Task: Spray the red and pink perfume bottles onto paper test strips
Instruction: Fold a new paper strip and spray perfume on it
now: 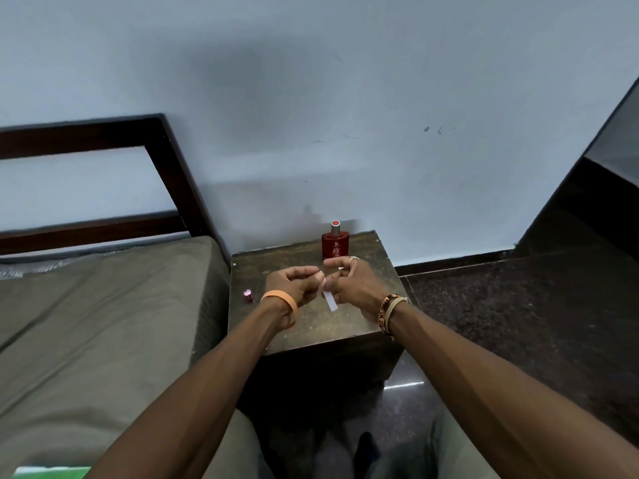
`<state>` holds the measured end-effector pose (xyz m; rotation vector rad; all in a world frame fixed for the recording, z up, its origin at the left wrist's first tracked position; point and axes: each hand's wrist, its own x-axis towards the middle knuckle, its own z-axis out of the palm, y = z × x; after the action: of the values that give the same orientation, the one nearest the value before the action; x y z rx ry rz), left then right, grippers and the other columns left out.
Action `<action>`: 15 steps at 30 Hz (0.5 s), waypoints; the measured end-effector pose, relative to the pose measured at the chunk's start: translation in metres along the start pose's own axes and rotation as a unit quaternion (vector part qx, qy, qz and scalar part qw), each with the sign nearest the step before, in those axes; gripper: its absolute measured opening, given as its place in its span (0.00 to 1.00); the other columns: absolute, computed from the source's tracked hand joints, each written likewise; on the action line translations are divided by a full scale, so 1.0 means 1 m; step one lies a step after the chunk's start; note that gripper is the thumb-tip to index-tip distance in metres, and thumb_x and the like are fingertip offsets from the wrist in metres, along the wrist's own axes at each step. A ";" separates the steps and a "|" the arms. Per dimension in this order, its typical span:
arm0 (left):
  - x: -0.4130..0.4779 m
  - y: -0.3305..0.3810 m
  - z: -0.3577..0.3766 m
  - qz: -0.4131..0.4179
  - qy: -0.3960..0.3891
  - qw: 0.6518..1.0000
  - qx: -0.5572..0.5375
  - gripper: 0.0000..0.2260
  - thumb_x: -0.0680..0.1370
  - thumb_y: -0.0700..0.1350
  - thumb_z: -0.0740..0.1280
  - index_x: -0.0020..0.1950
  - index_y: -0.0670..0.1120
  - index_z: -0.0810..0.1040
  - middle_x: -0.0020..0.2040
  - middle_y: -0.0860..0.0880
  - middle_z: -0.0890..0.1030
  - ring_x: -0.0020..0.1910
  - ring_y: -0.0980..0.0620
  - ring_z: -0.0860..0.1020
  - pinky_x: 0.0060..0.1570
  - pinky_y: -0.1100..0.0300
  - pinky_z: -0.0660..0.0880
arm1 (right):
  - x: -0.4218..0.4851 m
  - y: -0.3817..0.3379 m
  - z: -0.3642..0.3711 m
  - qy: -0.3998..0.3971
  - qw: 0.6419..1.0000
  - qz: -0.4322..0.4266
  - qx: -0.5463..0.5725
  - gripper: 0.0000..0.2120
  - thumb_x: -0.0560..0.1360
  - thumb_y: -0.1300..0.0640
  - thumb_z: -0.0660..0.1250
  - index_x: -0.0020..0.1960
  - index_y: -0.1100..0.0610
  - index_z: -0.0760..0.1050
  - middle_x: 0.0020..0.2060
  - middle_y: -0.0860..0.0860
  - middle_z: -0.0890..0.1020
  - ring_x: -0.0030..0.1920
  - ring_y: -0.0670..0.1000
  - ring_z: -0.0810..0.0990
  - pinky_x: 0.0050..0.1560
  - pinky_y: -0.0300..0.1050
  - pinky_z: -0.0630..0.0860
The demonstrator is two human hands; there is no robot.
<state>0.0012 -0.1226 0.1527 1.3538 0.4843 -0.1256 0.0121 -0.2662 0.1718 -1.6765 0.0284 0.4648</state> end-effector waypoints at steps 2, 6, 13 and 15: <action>-0.015 0.009 0.004 0.018 -0.007 0.999 -0.026 0.07 0.71 0.34 0.73 0.48 0.40 0.81 0.41 0.43 0.83 0.39 0.49 0.82 0.42 0.60 0.81 | -0.015 -0.009 -0.001 0.014 0.999 -0.025 0.023 0.22 0.72 0.72 0.71 0.64 0.64 0.72 0.43 0.60 0.79 0.43 0.55 0.82 0.47 0.51 0.81; -0.040 0.017 0.012 -0.002 -0.025 0.994 -0.103 0.02 0.73 0.40 0.72 0.46 0.43 0.81 0.40 0.44 0.84 0.39 0.49 0.81 0.49 0.54 0.79 | -0.039 -0.021 -0.006 0.037 0.996 -0.046 0.062 0.21 0.72 0.72 0.71 0.64 0.64 0.73 0.44 0.60 0.79 0.46 0.56 0.82 0.50 0.53 0.81; -0.068 0.030 0.024 0.029 -0.049 0.997 -0.058 0.03 0.72 0.38 0.73 0.44 0.42 0.82 0.40 0.43 0.85 0.38 0.49 0.84 0.36 0.59 0.80 | -0.066 -0.035 -0.015 0.036 0.994 -0.060 0.079 0.23 0.70 0.74 0.72 0.63 0.64 0.74 0.37 0.54 0.81 0.37 0.49 0.82 0.37 0.42 0.81; -0.072 0.035 0.027 0.038 -0.042 0.997 -0.048 0.02 0.72 0.39 0.73 0.43 0.43 0.82 0.39 0.44 0.85 0.37 0.49 0.84 0.36 0.59 0.80 | -0.072 -0.036 -0.016 0.031 0.994 -0.060 0.089 0.24 0.68 0.73 0.74 0.62 0.63 0.74 0.37 0.53 0.82 0.36 0.47 0.83 0.33 0.38 0.78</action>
<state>-0.0437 -0.1537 0.2170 1.2659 0.3625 -0.0956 -0.0390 -0.2930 0.2304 -1.5069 0.0151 0.3104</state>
